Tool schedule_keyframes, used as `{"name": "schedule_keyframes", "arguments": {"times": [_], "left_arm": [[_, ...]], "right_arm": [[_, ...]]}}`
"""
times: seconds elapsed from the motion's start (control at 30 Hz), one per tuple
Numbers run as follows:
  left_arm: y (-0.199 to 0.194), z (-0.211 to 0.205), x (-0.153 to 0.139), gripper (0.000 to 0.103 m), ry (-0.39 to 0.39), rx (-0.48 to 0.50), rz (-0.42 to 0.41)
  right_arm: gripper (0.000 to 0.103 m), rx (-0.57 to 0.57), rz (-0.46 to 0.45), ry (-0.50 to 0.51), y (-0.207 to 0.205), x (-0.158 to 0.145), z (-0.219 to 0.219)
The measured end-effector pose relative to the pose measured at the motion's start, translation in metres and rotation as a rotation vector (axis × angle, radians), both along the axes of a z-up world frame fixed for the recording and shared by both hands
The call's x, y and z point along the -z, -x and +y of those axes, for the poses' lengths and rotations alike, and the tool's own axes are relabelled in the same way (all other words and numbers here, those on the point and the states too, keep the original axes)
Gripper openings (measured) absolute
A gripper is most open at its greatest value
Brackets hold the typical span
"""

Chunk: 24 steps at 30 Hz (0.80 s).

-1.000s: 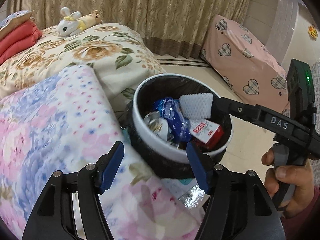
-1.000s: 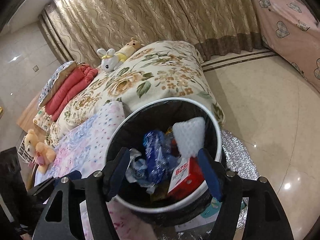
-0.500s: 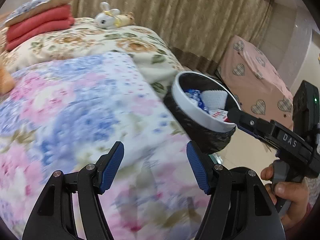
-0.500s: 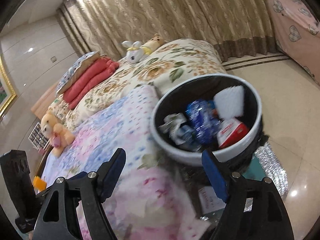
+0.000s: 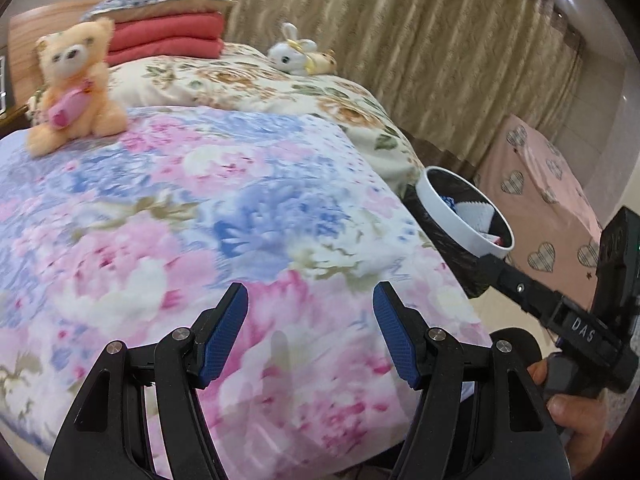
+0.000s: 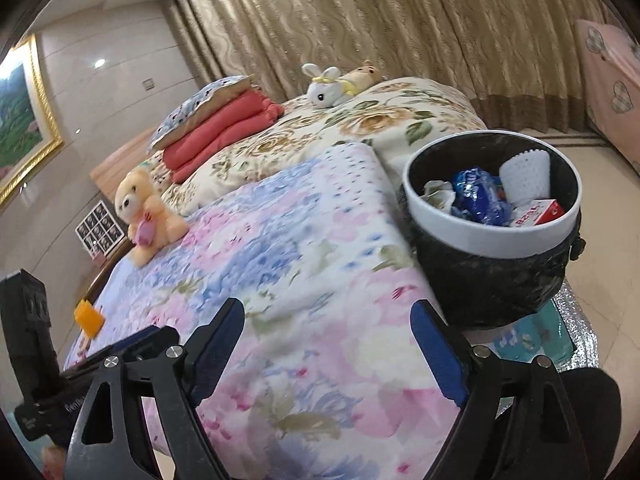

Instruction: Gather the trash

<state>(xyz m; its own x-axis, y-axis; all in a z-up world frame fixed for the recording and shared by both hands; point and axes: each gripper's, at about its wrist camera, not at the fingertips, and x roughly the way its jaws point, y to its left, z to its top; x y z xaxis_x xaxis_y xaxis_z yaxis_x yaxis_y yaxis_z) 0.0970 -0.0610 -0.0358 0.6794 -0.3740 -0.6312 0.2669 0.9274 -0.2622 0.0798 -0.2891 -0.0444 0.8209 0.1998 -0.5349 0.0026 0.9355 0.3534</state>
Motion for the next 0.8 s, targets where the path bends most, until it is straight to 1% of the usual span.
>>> {"name": "schedule_keyframes", "arguments": {"times": [0.07,0.23,0.33,0.4,0.43,0.47,0.53,0.57,0.63,0.8], "left_arm": [[0.006,0.008,-0.001,0.066,0.002,-0.02,-0.015],[0.027,0.024,-0.009,0.067,-0.015,-0.072,-0.085],[0.038,0.031,-0.017,0.073,-0.03,-0.104,-0.14],[0.045,0.035,-0.022,0.078,-0.044,-0.126,-0.182],[0.048,0.037,-0.024,0.082,-0.049,-0.135,-0.197],[0.053,0.039,-0.026,0.087,-0.062,-0.155,-0.224],[0.059,0.041,-0.028,0.094,-0.082,-0.185,-0.266],[0.062,0.041,-0.028,0.096,-0.091,-0.197,-0.284],[0.067,0.042,-0.027,0.098,-0.113,-0.22,-0.317],[0.076,0.043,-0.024,0.098,-0.15,-0.243,-0.369]], "right_arm": [[0.087,-0.004,-0.01,0.01,0.004,0.002,0.006],[0.088,-0.013,-0.052,0.034,0.014,-0.001,0.019],[0.092,-0.02,-0.098,0.062,0.02,-0.009,0.029],[0.098,-0.017,-0.147,0.088,0.027,-0.015,0.034],[0.101,-0.014,-0.188,0.106,0.032,-0.019,0.038],[0.102,-0.011,-0.212,0.118,0.035,-0.02,0.04],[0.102,-0.001,-0.281,0.158,0.043,-0.023,0.047],[0.102,0.001,-0.3,0.168,0.045,-0.023,0.049],[0.103,0.009,-0.331,0.185,0.049,-0.019,0.053],[0.103,0.004,-0.329,0.201,0.046,-0.009,0.056]]}}
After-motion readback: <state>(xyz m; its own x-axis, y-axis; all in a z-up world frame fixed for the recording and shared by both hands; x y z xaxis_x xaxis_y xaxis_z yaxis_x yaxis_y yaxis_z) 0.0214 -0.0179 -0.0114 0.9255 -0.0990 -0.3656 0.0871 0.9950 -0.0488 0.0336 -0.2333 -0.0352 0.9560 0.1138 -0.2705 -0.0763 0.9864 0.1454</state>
